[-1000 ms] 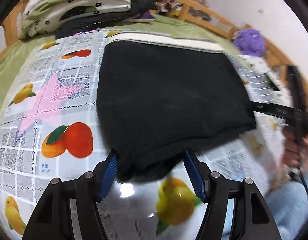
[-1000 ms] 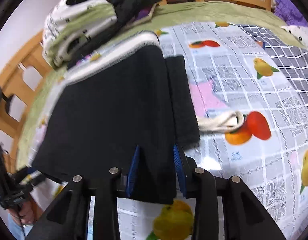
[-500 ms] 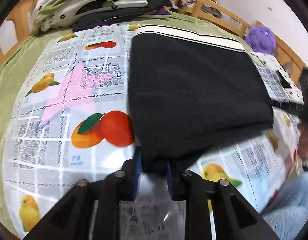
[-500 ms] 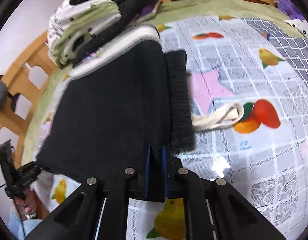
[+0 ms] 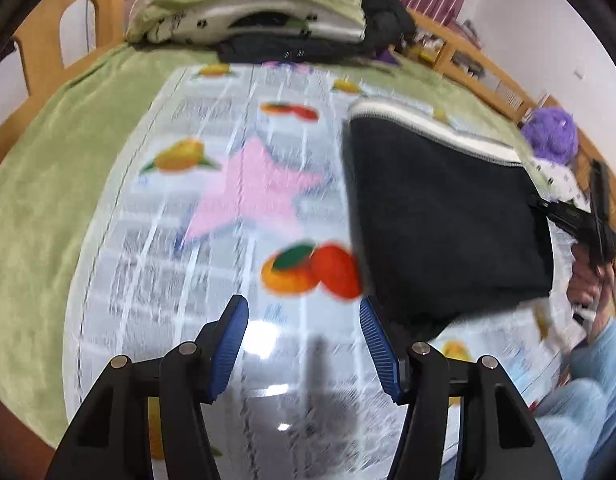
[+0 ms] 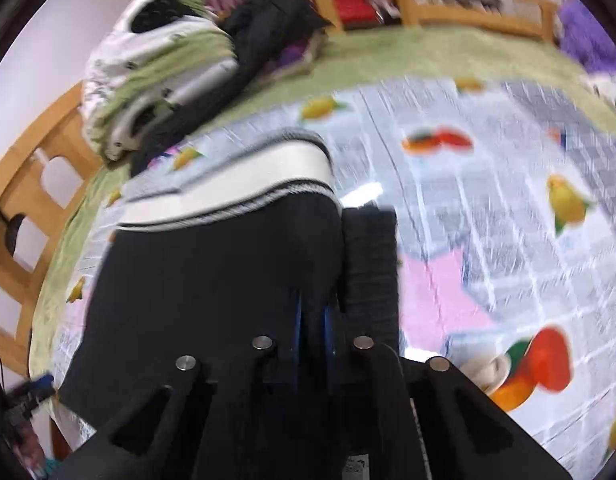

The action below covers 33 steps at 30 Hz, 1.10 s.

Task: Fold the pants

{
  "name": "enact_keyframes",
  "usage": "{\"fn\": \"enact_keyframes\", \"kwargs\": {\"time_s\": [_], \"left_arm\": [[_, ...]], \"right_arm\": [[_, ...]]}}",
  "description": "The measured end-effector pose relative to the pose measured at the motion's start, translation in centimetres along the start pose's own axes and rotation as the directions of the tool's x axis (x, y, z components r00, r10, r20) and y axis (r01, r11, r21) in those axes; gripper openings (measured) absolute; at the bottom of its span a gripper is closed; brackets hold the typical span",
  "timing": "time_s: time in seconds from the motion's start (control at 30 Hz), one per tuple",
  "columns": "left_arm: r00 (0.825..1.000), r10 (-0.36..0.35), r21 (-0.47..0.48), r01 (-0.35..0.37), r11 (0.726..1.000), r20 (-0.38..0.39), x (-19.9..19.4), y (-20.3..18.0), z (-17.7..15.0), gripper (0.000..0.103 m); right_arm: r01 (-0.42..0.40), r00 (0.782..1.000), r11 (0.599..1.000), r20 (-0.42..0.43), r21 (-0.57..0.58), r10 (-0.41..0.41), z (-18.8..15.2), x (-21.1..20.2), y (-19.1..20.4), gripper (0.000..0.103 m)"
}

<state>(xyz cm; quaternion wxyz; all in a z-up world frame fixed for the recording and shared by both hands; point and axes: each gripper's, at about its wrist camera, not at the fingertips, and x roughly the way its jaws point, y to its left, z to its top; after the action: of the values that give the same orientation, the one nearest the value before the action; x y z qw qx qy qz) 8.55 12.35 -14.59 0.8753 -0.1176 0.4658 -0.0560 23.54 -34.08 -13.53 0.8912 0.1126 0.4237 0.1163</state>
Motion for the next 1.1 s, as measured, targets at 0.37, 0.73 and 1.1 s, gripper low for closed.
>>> {"fn": "enact_keyframes", "kwargs": {"time_s": [0.37,0.73,1.1], "left_arm": [[0.976,-0.213,0.054,0.211,0.976,0.041,1.8,-7.3,3.8,0.056],[0.986,-0.144,0.235,0.161,0.958,-0.089,7.0,-11.6,0.1,0.055],[0.989,-0.147,0.223,0.142,0.964,0.008,7.9,-13.1,9.7,0.056]], "right_arm": [[0.055,0.998,0.996,-0.031,0.073,-0.053,-0.9,-1.2,-4.0,0.018],[-0.028,0.991,0.995,-0.132,-0.099,0.014,-6.1,-1.1,-1.4,0.017],[0.083,0.988,0.981,0.145,-0.176,-0.057,2.5,-2.5,1.3,0.016]]}}
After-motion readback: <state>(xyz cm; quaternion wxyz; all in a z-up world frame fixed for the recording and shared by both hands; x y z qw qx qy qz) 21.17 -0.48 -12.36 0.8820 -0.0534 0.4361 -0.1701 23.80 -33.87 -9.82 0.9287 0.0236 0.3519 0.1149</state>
